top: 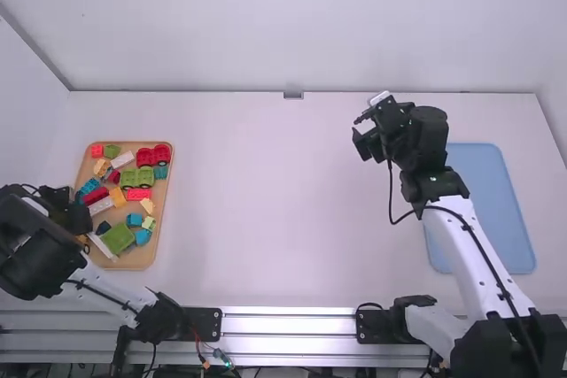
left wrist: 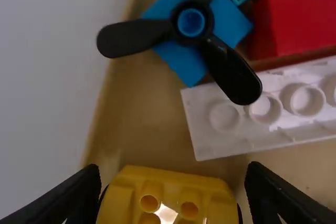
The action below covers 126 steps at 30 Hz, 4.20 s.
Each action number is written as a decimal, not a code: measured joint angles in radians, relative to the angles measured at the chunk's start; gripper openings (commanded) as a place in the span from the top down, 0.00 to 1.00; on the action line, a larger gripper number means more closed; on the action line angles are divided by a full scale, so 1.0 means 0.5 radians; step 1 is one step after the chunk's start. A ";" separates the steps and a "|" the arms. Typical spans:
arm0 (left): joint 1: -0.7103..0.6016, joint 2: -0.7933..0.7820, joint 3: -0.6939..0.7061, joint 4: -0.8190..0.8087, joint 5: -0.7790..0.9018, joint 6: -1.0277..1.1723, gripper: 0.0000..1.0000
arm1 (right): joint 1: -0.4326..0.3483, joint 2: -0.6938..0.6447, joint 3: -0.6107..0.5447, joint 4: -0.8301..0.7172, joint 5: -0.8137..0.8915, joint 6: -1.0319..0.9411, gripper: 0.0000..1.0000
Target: Assemble lego blocks to make yellow taxi
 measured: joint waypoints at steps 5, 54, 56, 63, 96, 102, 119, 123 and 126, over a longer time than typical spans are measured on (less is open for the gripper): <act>0.005 0.000 -0.011 -0.027 0.020 -0.011 0.21 | 0.000 0.000 0.000 0.000 0.000 0.000 0.01; -0.023 0.014 0.327 -0.689 -0.069 -0.428 0.02 | 0.084 0.001 0.000 -0.002 0.002 -0.001 0.02; -0.023 0.014 0.326 -0.757 -0.121 -0.357 0.06 | 0.084 0.000 0.001 -0.001 0.002 -0.001 0.01; -0.023 0.014 0.289 -0.782 -0.151 -0.079 0.00 | 0.084 0.000 0.001 0.050 0.000 -0.002 0.02; -0.023 -0.010 0.017 -0.265 -0.124 0.066 0.30 | 0.085 0.001 0.001 0.066 0.000 -0.002 0.02; -0.023 -0.018 0.018 -0.312 -0.163 0.056 0.16 | 0.084 0.000 0.001 0.070 0.000 -0.002 0.01; -0.027 -0.019 0.009 -0.323 -0.156 0.073 0.39 | 0.084 0.000 0.001 0.079 0.001 -0.002 0.01; -0.046 -0.019 0.008 -0.228 -0.175 0.062 0.36 | 0.084 0.000 0.001 0.079 0.001 -0.002 0.01; -0.097 -0.019 0.007 -0.208 -0.202 0.014 0.38 | 0.084 0.000 0.001 0.078 0.001 -0.001 0.02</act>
